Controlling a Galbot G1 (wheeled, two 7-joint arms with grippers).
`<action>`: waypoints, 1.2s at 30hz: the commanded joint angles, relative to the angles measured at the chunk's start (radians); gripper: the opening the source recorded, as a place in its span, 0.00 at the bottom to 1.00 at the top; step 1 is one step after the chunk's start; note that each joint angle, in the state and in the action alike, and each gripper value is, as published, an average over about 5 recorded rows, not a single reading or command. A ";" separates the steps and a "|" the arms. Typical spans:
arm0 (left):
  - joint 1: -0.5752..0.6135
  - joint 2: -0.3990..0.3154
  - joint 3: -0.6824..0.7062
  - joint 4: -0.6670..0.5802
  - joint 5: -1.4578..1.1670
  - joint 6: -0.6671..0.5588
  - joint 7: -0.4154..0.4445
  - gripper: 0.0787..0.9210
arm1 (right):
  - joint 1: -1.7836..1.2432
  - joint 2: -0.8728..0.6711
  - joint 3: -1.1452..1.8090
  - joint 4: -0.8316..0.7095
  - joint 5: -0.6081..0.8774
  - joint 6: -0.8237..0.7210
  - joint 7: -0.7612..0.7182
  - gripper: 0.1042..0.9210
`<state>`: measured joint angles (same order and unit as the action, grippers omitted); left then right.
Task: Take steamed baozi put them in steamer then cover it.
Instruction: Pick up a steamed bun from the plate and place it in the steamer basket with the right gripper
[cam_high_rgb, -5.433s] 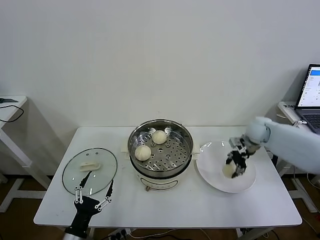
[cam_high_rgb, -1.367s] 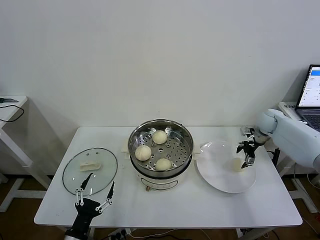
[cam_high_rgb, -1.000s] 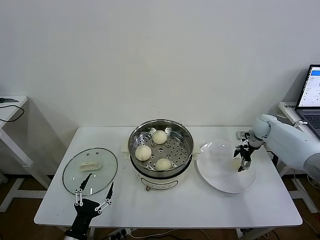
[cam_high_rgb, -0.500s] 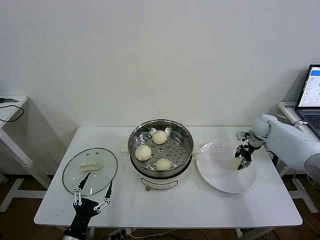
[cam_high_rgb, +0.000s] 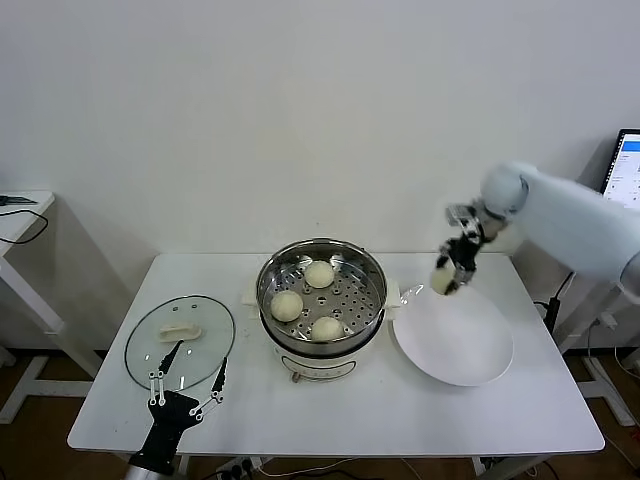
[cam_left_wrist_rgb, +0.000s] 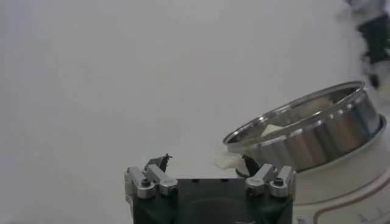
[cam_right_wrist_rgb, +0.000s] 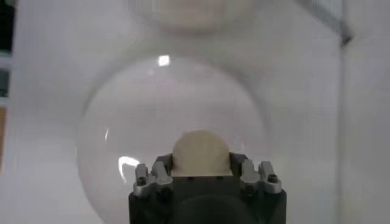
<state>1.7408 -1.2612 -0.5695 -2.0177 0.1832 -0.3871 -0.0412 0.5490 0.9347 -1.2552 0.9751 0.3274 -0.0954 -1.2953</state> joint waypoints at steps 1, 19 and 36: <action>-0.010 0.004 0.015 -0.003 0.000 -0.001 0.000 0.88 | 0.329 0.192 -0.227 0.205 0.283 -0.082 -0.035 0.65; -0.007 0.012 0.016 -0.011 -0.007 -0.009 -0.003 0.88 | 0.186 0.318 -0.339 0.152 0.250 -0.137 0.125 0.64; -0.002 0.009 0.014 -0.009 -0.005 -0.012 -0.006 0.88 | 0.090 0.346 -0.344 0.108 0.251 -0.150 0.202 0.65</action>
<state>1.7383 -1.2526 -0.5541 -2.0271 0.1777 -0.3978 -0.0462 0.6753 1.2624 -1.5812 1.0938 0.5750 -0.2390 -1.1300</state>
